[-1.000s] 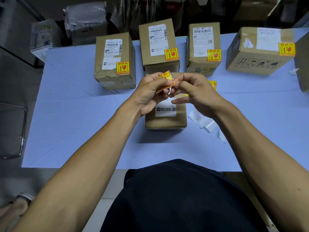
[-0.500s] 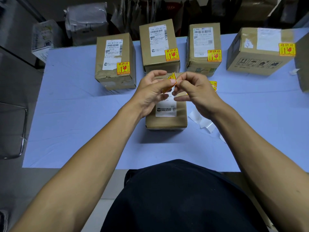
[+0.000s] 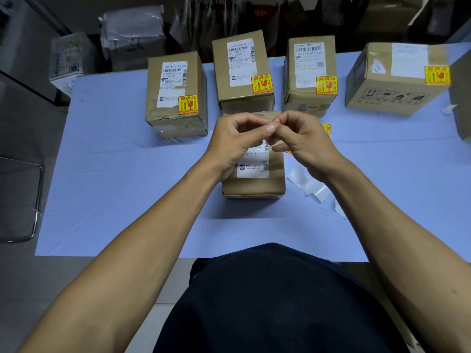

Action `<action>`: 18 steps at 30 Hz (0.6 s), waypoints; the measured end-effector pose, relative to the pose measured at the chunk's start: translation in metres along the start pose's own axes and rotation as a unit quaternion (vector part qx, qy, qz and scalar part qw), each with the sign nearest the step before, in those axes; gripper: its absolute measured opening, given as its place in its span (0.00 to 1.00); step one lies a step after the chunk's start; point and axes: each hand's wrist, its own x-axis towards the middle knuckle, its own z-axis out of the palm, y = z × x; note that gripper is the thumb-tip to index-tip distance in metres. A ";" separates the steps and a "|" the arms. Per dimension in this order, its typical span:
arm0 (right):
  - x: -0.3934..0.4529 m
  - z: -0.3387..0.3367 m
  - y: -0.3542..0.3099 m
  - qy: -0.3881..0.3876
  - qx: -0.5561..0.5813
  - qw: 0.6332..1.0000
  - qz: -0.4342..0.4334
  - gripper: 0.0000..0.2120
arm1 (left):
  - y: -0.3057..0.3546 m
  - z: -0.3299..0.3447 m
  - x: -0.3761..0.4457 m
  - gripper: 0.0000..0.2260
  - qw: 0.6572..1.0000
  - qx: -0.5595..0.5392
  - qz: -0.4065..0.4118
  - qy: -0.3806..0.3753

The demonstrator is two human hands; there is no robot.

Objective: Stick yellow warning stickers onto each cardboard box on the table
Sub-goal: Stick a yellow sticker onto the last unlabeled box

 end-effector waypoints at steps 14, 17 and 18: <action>-0.029 -0.027 0.042 0.137 -0.006 0.979 0.153 0.08 | -0.005 -0.001 0.002 0.07 0.975 -0.124 -0.143 0.116; -0.043 -0.039 0.067 0.173 -0.046 0.960 0.214 0.09 | -0.009 -0.003 0.000 0.07 0.975 -0.109 -0.145 0.127; -0.047 -0.041 0.075 0.172 -0.071 0.955 0.231 0.10 | -0.010 -0.003 0.000 0.07 0.976 -0.104 -0.144 0.128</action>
